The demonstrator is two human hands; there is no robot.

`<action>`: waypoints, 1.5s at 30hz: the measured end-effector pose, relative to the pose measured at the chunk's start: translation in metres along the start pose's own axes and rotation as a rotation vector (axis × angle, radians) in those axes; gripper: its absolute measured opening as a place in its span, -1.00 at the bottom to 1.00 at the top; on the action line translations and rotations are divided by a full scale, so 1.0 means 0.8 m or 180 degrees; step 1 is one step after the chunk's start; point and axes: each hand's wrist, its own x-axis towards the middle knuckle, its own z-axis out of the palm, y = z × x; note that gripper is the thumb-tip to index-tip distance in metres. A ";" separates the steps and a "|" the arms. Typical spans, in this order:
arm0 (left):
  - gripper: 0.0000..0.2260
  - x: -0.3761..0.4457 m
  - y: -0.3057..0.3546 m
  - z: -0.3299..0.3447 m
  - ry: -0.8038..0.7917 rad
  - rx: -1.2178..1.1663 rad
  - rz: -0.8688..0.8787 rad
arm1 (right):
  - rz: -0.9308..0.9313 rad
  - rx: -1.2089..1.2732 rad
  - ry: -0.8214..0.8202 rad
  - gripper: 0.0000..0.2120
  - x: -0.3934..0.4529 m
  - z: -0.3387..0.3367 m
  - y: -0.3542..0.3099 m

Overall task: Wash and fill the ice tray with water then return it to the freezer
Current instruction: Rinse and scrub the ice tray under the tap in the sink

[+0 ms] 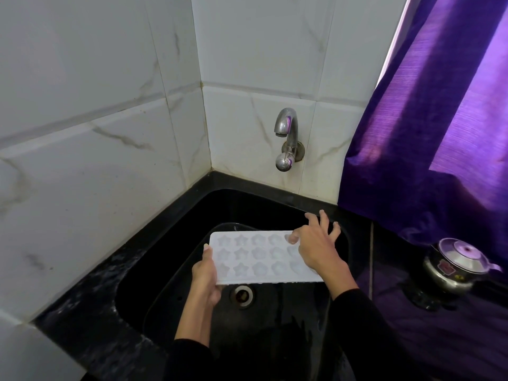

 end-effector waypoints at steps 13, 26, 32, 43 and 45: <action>-0.60 0.001 -0.001 0.000 0.0016 0.0013 0.0016 | -0.0001 0.0052 -0.0057 -0.56 -0.004 -0.003 -0.004; -0.63 -0.002 -0.002 0.004 -0.0015 -0.0055 0.0006 | -0.0264 0.0326 0.0051 -0.46 0.002 0.002 -0.014; -0.67 -0.006 -0.001 0.007 -0.0066 -0.0069 0.0103 | -0.0377 -0.0005 -0.0101 -0.34 -0.003 0.007 -0.021; -0.68 -0.006 -0.002 0.008 -0.0086 -0.0091 0.0133 | -0.0396 -0.0188 -0.0053 -0.40 -0.004 0.004 -0.023; -0.69 -0.007 -0.003 0.007 -0.0082 -0.0097 0.0155 | -0.0386 -0.0191 -0.0031 -0.42 -0.005 0.004 -0.022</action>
